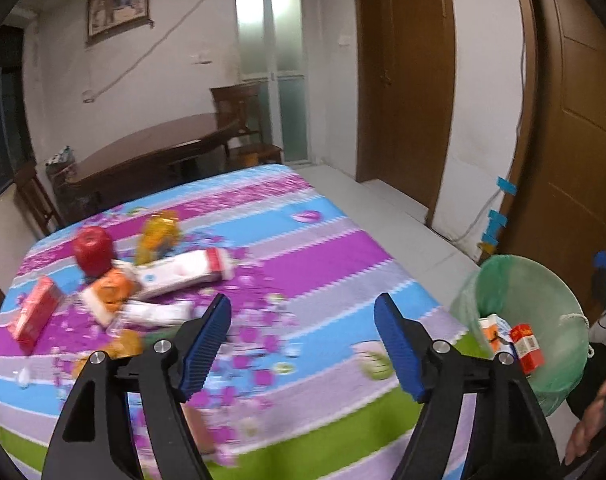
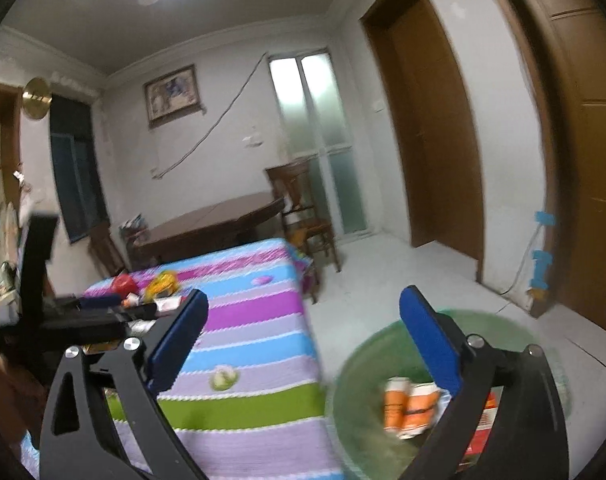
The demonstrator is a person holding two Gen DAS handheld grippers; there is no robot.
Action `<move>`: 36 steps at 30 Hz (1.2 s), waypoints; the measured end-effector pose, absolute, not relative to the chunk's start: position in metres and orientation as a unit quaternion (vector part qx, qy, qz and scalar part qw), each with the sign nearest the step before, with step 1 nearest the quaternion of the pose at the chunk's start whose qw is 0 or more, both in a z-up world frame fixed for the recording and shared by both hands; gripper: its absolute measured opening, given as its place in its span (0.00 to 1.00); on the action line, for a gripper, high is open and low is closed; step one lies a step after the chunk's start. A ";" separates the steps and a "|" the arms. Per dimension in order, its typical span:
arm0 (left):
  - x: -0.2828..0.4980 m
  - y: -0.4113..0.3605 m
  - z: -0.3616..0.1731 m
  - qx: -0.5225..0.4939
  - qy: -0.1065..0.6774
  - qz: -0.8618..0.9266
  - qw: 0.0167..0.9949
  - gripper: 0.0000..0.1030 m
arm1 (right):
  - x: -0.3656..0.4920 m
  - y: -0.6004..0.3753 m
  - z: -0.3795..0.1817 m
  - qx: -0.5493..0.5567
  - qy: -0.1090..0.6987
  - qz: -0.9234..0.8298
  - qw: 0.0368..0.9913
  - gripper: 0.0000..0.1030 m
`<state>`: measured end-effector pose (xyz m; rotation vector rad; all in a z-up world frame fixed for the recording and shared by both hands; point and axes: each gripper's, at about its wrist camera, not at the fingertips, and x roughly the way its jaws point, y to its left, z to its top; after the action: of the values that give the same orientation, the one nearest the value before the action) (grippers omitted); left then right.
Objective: Collect trash
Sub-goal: 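Return both tools from the bin to the table, then grasp the white medicine box with the right tool while the left tool grasps the gold wrapper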
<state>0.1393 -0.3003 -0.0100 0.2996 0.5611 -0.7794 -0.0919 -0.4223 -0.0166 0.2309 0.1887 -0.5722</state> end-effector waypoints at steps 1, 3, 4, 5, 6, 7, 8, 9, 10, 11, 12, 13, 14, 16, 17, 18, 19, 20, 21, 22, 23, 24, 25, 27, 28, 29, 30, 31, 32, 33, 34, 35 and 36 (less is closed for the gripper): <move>0.144 -0.292 -0.006 0.143 0.267 -0.372 0.877 0.75 | -0.082 -0.422 -0.019 0.113 0.103 -0.272 0.950 0.90; 0.157 -0.266 0.000 0.145 0.263 -0.366 0.881 0.76 | -0.068 -0.420 -0.021 0.115 0.116 -0.256 0.953 0.91; 0.165 -0.254 0.003 0.146 0.264 -0.365 0.881 0.76 | -0.059 -0.420 -0.022 0.116 0.127 -0.244 0.954 0.91; 0.173 -0.241 0.005 0.145 0.267 -0.366 0.880 0.77 | -0.050 -0.420 -0.023 0.114 0.137 -0.235 0.956 0.92; 0.185 -0.224 0.007 0.140 0.274 -0.366 0.878 0.77 | -0.039 -0.421 -0.023 0.110 0.150 -0.225 0.956 0.92; 0.194 -0.212 0.008 0.137 0.280 -0.367 0.876 0.77 | -0.028 -0.419 -0.024 0.104 0.161 -0.215 0.958 0.93; 0.205 -0.198 0.008 0.135 0.290 -0.373 0.871 0.78 | -0.018 -0.420 -0.023 0.100 0.169 -0.206 0.959 0.93; 0.219 -0.183 0.006 0.137 0.300 -0.381 0.864 0.78 | -0.007 -0.420 -0.023 0.097 0.179 -0.194 0.960 0.93; 0.228 -0.171 0.004 0.143 0.301 -0.381 0.862 0.78 | 0.008 -0.418 -0.023 0.090 0.190 -0.180 0.961 0.94; 0.236 -0.162 0.001 0.157 0.299 -0.384 0.859 0.78 | 0.019 -0.417 -0.023 0.083 0.199 -0.168 0.962 0.94; 0.243 -0.154 -0.005 0.181 0.298 -0.393 0.851 0.78 | 0.032 -0.416 -0.024 0.074 0.211 -0.151 0.963 0.95; 0.247 -0.149 -0.011 0.197 0.298 -0.402 0.843 0.78 | 0.054 -0.417 -0.026 0.059 0.233 -0.127 0.962 0.95; 0.252 -0.143 -0.018 0.215 0.297 -0.414 0.833 0.78 | 0.067 -0.416 -0.028 0.046 0.246 -0.110 0.962 0.95; 0.259 -0.135 -0.031 0.248 0.291 -0.444 0.810 0.78 | 0.104 -0.416 -0.034 0.018 0.284 -0.060 0.957 0.95; 0.261 -0.134 -0.035 0.260 0.286 -0.456 0.802 0.78 | 0.122 -0.417 -0.036 -0.001 0.302 -0.046 0.952 0.95; 0.264 -0.132 -0.040 0.271 0.284 -0.469 0.791 0.76 | 0.140 -0.417 -0.040 -0.018 0.321 -0.023 0.947 0.95; 0.267 -0.133 -0.043 0.277 0.284 -0.481 0.782 0.75 | 0.167 -0.418 -0.046 -0.037 0.354 0.014 0.934 0.95; 0.269 -0.134 -0.046 0.281 0.286 -0.492 0.773 0.73 | 0.182 -0.419 -0.050 -0.055 0.374 0.025 0.926 0.95; 0.271 -0.135 -0.050 0.288 0.288 -0.505 0.761 0.73 | 0.197 -0.419 -0.054 -0.076 0.387 0.029 0.918 0.95; 0.274 -0.136 -0.053 0.294 0.288 -0.514 0.752 0.73 | 0.215 -0.420 -0.059 -0.096 0.406 0.046 0.908 0.95; 0.275 -0.136 -0.055 0.301 0.285 -0.521 0.746 0.73 | 0.225 -0.420 -0.061 -0.107 0.414 0.054 0.902 0.95; 0.276 -0.138 -0.058 0.310 0.280 -0.527 0.740 0.73 | 0.236 -0.420 -0.062 -0.114 0.421 0.066 0.897 0.95; 0.278 -0.138 -0.060 0.313 0.280 -0.530 0.736 0.73 | 0.248 -0.420 -0.064 -0.116 0.434 0.094 0.888 0.95; 0.285 -0.146 -0.067 0.318 0.289 -0.541 0.723 0.73 | 0.265 -0.416 -0.067 -0.146 0.437 0.102 0.881 0.95; 0.287 -0.149 -0.072 0.322 0.292 -0.544 0.718 0.73 | 0.273 -0.412 -0.069 -0.165 0.437 0.114 0.877 0.95; 0.288 -0.152 -0.075 0.326 0.296 -0.546 0.713 0.73 | 0.280 -0.410 -0.072 -0.175 0.441 0.128 0.871 0.95; 0.289 -0.155 -0.080 0.332 0.299 -0.548 0.707 0.72 | 0.289 -0.410 -0.075 -0.183 0.448 0.137 0.865 0.95; 0.290 -0.158 -0.084 0.335 0.302 -0.550 0.703 0.71 | 0.298 -0.409 -0.081 -0.192 0.460 0.149 0.854 0.95; 0.293 -0.161 -0.087 0.336 0.305 -0.552 0.699 0.69 | 0.305 -0.409 -0.085 -0.202 0.467 0.157 0.846 0.95; 0.295 -0.162 -0.088 0.332 0.307 -0.555 0.698 0.69 | 0.311 -0.410 -0.088 -0.213 0.472 0.162 0.840 0.95; 0.298 -0.163 -0.088 0.327 0.311 -0.558 0.697 0.69 | 0.321 -0.409 -0.091 -0.220 0.478 0.173 0.832 0.95; 0.300 -0.163 -0.088 0.321 0.314 -0.561 0.696 0.67 | 0.327 -0.410 -0.091 -0.220 0.482 0.182 0.828 0.95; 0.302 -0.163 -0.088 0.319 0.314 -0.563 0.695 0.66 | 0.334 -0.409 -0.093 -0.220 0.488 0.197 0.821 0.95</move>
<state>0.3023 -0.1628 -0.0883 0.7120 0.7016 -1.2566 0.3344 -0.4094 -0.0929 -0.4690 1.0394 0.4189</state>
